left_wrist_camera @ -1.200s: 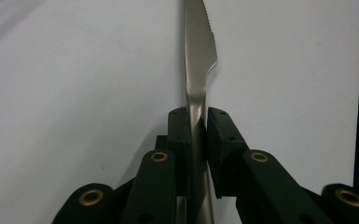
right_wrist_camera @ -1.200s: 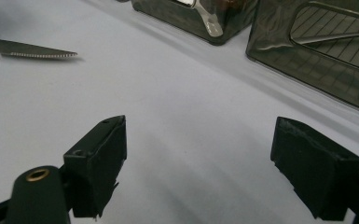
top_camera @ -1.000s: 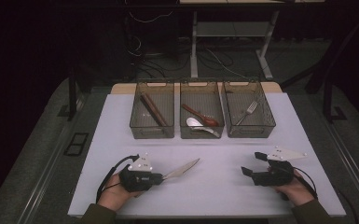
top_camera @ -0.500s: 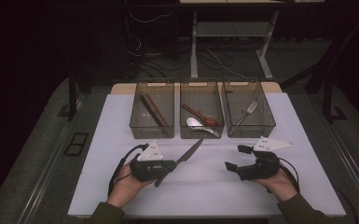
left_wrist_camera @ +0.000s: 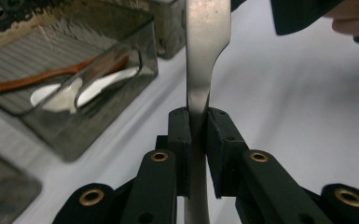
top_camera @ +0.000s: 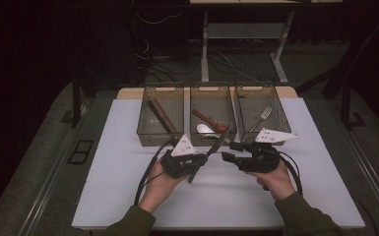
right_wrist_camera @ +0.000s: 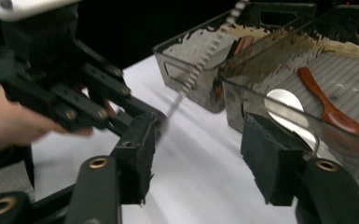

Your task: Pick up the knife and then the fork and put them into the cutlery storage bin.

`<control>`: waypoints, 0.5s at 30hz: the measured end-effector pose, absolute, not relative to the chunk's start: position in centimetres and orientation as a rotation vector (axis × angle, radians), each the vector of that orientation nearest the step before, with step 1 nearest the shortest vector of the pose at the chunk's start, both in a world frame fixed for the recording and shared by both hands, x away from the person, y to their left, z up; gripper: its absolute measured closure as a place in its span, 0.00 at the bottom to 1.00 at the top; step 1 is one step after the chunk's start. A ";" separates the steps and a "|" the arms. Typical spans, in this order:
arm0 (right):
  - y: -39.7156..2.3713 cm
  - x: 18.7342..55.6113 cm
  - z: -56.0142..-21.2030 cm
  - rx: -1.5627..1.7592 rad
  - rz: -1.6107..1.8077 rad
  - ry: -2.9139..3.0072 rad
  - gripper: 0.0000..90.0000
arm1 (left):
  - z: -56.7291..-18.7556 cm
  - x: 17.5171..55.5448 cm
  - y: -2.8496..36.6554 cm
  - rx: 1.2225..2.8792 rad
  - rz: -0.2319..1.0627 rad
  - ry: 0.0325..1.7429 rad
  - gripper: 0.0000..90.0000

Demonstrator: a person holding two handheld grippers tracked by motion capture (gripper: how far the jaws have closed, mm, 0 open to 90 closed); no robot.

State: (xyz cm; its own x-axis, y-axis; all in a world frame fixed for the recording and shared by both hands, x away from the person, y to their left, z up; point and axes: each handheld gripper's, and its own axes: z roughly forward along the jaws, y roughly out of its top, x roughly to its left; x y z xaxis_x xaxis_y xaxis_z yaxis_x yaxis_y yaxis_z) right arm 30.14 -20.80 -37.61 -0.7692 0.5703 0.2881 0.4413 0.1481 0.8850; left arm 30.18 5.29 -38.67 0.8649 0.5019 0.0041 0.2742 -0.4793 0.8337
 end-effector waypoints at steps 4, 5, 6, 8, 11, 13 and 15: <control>-20.5 30.8 -37.3 1.026 1.701 2.275 0.59 | -38.4 30.4 4.1 2.067 0.329 0.578 0.88; -20.4 31.0 -37.3 1.028 1.705 2.275 0.61 | -38.4 30.4 3.9 2.064 0.332 0.576 0.88; -20.4 31.2 -37.3 1.031 1.716 2.269 0.63 | -38.4 30.4 3.6 2.053 0.337 0.582 0.88; -20.3 31.4 -37.3 1.040 1.730 2.257 0.67 | -38.5 30.4 3.4 2.045 0.337 0.581 0.88; -20.1 31.9 -37.3 1.057 1.756 2.251 0.74 | -38.5 30.3 3.2 2.051 0.358 0.573 0.88; -19.9 32.1 -37.4 1.065 1.766 2.248 0.82 | -38.5 30.3 3.1 2.044 0.354 0.573 0.88; -19.8 32.3 -37.5 1.072 1.782 2.241 0.88 | -38.5 30.2 3.1 2.030 0.352 0.586 0.88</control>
State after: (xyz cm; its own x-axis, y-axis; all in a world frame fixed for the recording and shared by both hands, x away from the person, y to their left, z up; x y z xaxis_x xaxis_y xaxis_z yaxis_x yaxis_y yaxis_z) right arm 32.27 -19.79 -37.48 -0.7509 0.5621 0.3468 0.4644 0.0760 0.8824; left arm 30.24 3.06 -38.54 0.8429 0.5380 0.0100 0.2613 -0.4253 0.8665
